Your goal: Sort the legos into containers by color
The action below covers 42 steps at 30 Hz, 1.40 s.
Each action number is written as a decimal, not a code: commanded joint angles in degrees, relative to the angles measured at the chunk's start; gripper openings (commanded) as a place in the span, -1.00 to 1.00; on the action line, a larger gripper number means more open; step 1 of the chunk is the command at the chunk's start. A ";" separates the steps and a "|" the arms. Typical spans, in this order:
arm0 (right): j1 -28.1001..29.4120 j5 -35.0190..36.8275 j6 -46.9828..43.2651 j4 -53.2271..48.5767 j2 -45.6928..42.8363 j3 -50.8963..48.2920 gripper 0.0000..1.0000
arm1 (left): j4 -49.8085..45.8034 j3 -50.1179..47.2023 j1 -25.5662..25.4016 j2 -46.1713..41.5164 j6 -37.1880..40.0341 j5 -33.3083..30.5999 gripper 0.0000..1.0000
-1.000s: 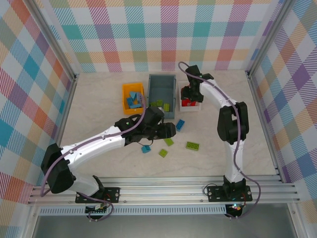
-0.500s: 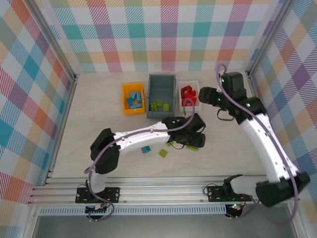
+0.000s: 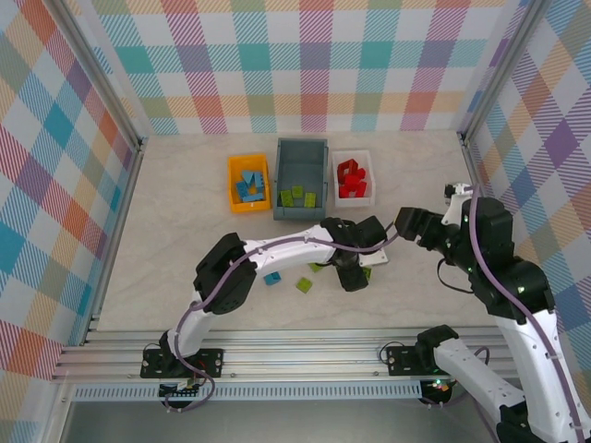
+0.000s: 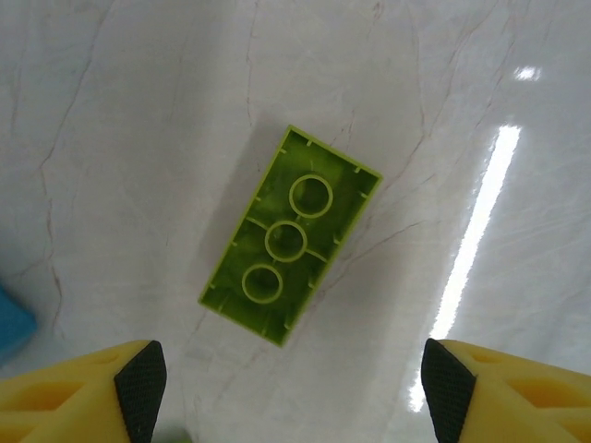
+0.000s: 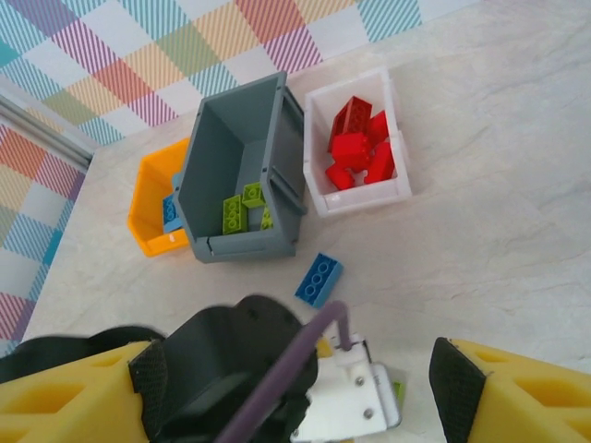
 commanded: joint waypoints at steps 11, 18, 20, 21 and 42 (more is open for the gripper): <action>0.05 -2.18 2.10 -2.11 0.46 1.02 0.54 | -0.57 7.09 1.91 8.17 11.35 5.16 0.44; 0.04 -2.28 2.24 -2.14 0.37 0.71 0.54 | -2.25 10.41 1.97 11.46 9.89 6.68 -0.01; 0.05 -2.25 2.09 -2.22 0.37 0.71 0.53 | -1.78 10.10 2.01 11.04 9.38 6.68 -0.20; 0.05 -2.27 2.06 -2.22 0.37 0.62 0.53 | -1.28 9.58 2.01 10.50 8.87 6.75 -0.30; 13.16 -11.48 -8.01 14.95 14.33 -1.85 0.47 | 2.31 8.35 27.11 -8.18 -28.10 10.27 -0.45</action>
